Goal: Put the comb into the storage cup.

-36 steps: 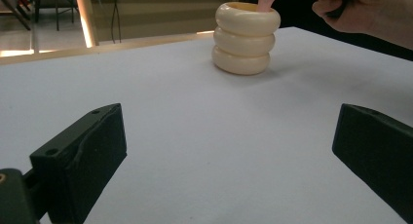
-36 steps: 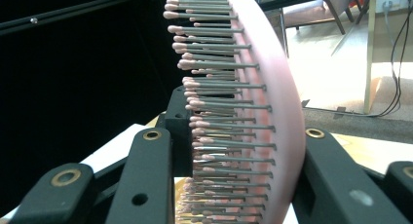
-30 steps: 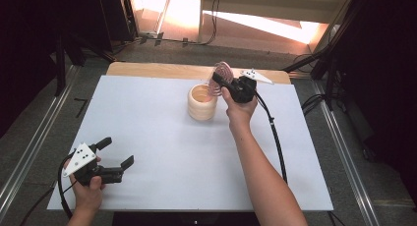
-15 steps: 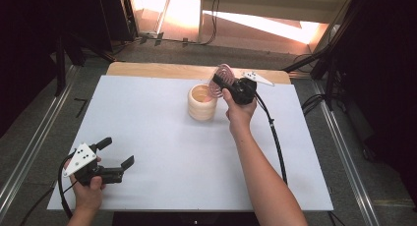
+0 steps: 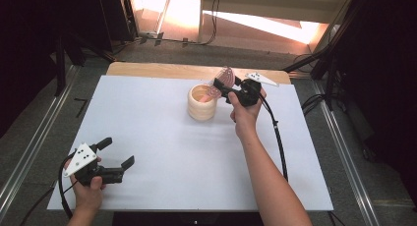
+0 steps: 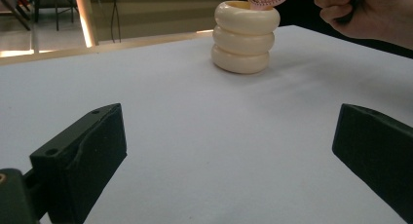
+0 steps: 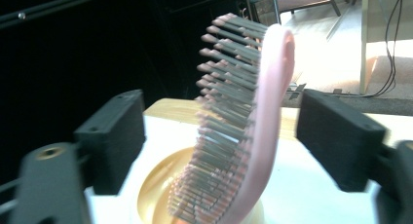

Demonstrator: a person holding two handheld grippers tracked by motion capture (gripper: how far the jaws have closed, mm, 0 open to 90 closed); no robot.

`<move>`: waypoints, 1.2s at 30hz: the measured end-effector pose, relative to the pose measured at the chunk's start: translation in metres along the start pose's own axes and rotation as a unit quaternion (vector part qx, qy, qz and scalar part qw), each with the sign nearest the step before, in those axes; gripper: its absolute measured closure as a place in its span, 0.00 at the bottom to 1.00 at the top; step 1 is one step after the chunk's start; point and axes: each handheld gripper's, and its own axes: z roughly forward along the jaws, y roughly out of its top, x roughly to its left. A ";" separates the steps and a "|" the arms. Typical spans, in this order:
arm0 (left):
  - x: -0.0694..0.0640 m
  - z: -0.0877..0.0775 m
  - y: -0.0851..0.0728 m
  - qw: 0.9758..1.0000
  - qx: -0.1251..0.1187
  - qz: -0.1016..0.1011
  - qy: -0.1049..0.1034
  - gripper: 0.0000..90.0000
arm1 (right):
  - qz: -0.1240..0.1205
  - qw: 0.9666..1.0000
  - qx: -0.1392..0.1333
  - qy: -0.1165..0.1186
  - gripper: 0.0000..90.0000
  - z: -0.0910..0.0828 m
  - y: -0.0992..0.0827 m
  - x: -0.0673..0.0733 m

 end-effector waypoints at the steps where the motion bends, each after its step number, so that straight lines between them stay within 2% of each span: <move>1: 0.000 0.000 0.000 1.000 0.000 0.000 0.000 0.00 | -0.004 1.000 0.002 0.000 0.13 -0.001 0.000 0.000; 6: 0.000 0.000 0.000 1.000 0.000 0.000 0.000 0.00 | -0.028 1.000 0.010 -0.003 0.08 -0.008 -0.001 0.004; 7: 0.000 0.000 0.000 1.000 0.000 0.000 0.000 0.00 | -0.033 0.999 0.011 -0.010 0.00 -0.009 -0.002 0.005; 9: 0.000 0.000 0.000 1.000 0.000 0.000 0.000 0.00 | -0.038 0.999 0.008 -0.022 0.00 -0.013 -0.003 0.005; 13: 0.000 0.000 0.000 1.000 0.000 0.000 0.001 0.00 | -0.036 0.999 0.006 -0.015 0.00 -0.020 -0.006 0.002; 22: -0.001 0.000 0.000 1.000 0.001 0.000 0.002 0.00 | -0.069 0.997 0.010 -0.019 0.00 -0.033 -0.011 0.004; 36: -0.001 0.000 0.000 1.000 0.000 0.000 0.002 0.00 | -0.094 0.995 0.018 -0.018 0.00 -0.054 -0.024 0.006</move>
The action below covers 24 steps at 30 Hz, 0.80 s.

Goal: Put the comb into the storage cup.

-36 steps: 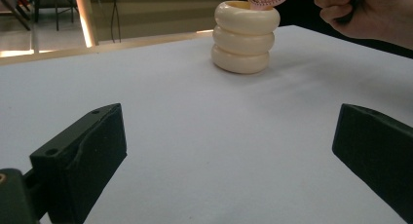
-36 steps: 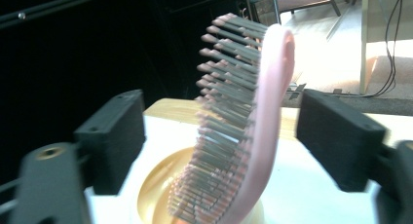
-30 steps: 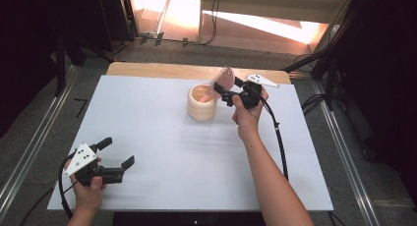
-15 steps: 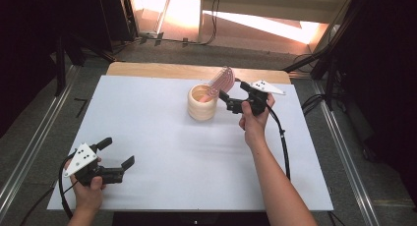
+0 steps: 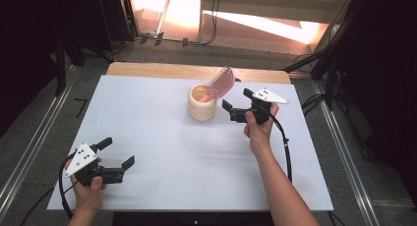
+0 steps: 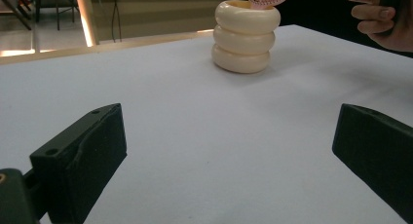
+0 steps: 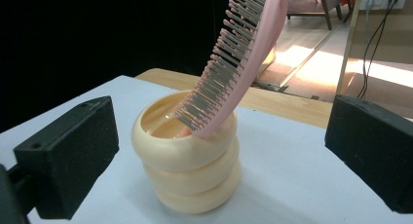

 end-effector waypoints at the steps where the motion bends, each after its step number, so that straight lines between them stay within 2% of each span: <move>1: 0.000 0.000 0.000 1.000 0.000 0.000 0.000 0.00 | 0.000 1.000 0.000 -0.001 0.00 -0.002 -0.001 0.000; 11: 0.000 0.001 0.000 1.000 -0.001 -0.002 0.000 0.00 | -0.008 1.000 -0.002 0.001 0.00 -0.019 -0.009 -0.001; 24: 0.000 0.000 0.000 1.000 0.001 -0.001 0.000 0.00 | -0.019 1.000 -0.005 -0.008 0.00 -0.045 -0.019 -0.003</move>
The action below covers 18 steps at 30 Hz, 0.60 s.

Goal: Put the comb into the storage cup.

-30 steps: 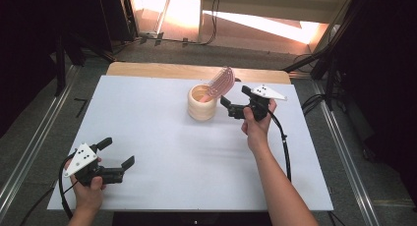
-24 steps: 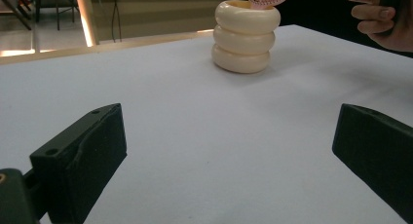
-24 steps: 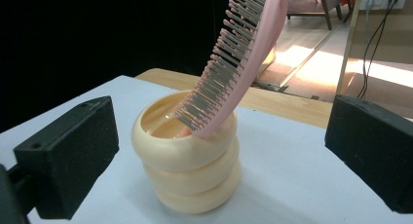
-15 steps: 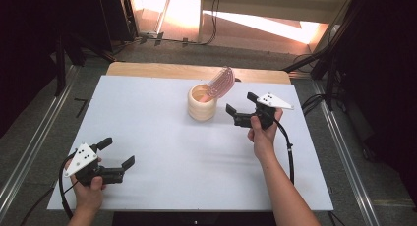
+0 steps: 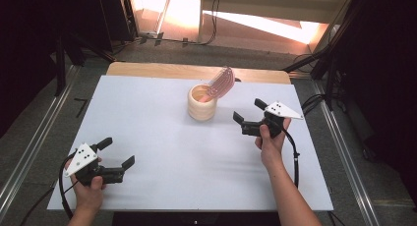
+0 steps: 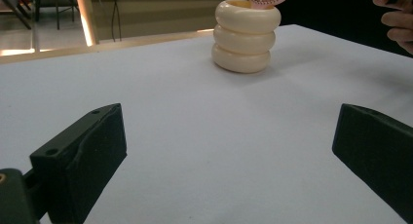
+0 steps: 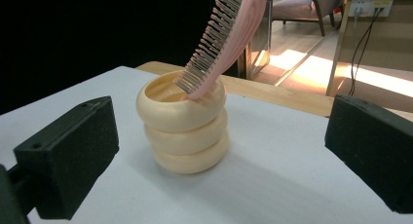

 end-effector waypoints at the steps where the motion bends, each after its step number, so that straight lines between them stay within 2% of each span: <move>1: 0.000 0.000 0.000 1.000 0.000 0.001 0.000 0.00 | 0.000 1.000 0.001 0.000 0.00 -0.002 -0.001 0.000; 18: 0.000 0.000 0.000 1.000 0.001 0.002 0.000 0.00 | -0.014 1.000 0.007 -0.010 0.00 -0.031 -0.016 -0.004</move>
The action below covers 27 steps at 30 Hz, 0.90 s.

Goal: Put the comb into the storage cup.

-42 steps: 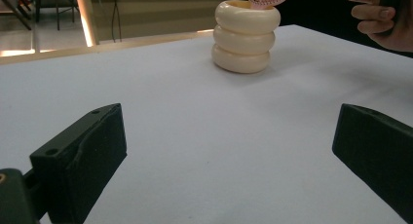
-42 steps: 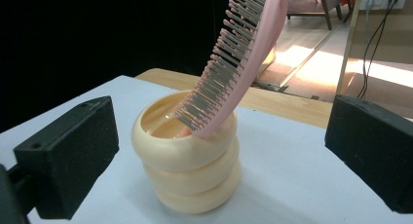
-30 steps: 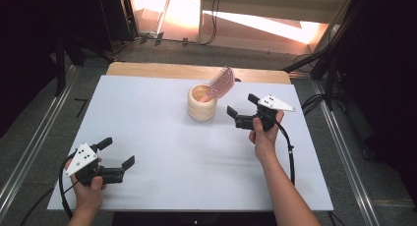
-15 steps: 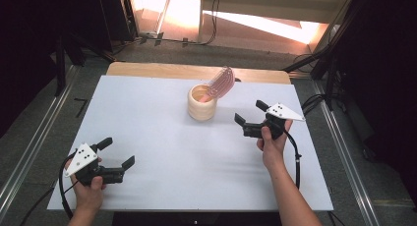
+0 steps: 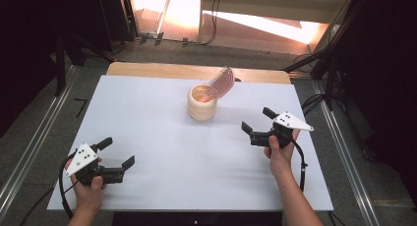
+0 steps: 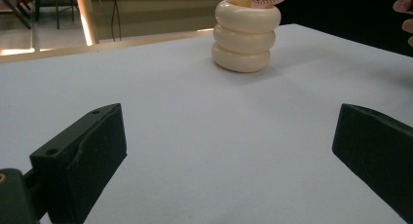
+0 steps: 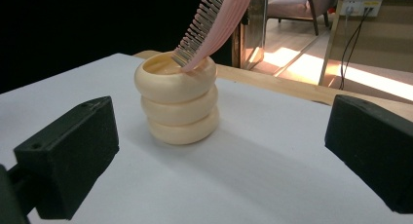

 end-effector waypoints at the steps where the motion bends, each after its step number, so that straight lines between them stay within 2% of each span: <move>1: 0.000 0.000 0.000 1.000 0.000 0.000 -0.001 0.00 | 0.002 1.000 -0.001 -0.001 0.00 -0.002 -0.001 0.000; 27: -0.001 0.000 0.000 1.000 0.000 0.001 0.003 0.00 | -0.004 1.000 0.009 -0.024 0.00 -0.059 -0.026 -0.008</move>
